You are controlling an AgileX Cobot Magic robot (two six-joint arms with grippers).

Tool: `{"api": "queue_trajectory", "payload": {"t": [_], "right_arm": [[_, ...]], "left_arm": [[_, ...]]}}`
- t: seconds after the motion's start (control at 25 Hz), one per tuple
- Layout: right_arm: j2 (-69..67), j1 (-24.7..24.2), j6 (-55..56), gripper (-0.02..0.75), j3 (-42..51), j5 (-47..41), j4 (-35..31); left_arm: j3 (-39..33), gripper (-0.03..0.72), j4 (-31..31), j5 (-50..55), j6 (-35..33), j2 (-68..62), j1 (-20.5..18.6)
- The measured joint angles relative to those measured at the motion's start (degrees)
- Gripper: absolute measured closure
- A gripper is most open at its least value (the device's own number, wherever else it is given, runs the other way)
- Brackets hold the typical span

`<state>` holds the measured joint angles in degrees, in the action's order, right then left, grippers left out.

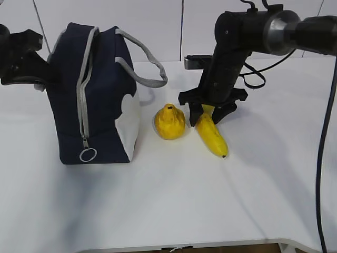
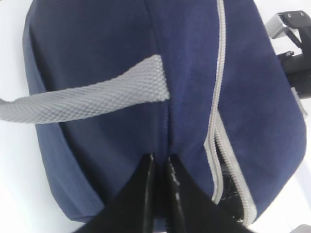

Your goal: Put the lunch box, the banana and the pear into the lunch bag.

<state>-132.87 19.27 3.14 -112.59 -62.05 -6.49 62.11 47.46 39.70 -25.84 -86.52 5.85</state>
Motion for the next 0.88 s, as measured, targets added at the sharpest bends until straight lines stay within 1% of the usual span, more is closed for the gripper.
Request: {"api": "queue_trajectory", "payload": {"t": [0.08,0.12,0.28,0.36,0.44,0.64,0.88], "right_arm": [[0.00,0.00,0.00,0.241,0.00,0.00,0.00],[0.00,0.00,0.00,0.262,0.00,0.00,0.00],[0.00,0.00,0.00,0.383,0.00,0.00,0.00],[0.00,0.00,-0.09,0.422,0.00,0.00,0.00],[0.00,0.00,-0.09,0.435,0.00,0.00,0.00],[0.00,0.00,-0.39,0.438,-0.79,-1.72,0.73],[0.00,0.00,-0.91,0.438,-7.12,-7.33,2.28]], "left_arm": [[0.00,0.695,0.00,0.00,0.00,0.00,0.00],[0.00,0.695,0.00,-0.10,0.00,0.00,0.00],[0.00,0.695,0.00,-0.04,0.00,0.00,0.00],[0.00,0.695,0.00,-0.04,0.00,0.00,0.00],[0.00,0.695,0.00,-0.04,0.00,0.00,0.00],[0.00,0.695,0.00,-0.04,0.00,0.00,0.00],[0.00,0.696,0.00,-0.04,0.00,0.00,0.00]]}}
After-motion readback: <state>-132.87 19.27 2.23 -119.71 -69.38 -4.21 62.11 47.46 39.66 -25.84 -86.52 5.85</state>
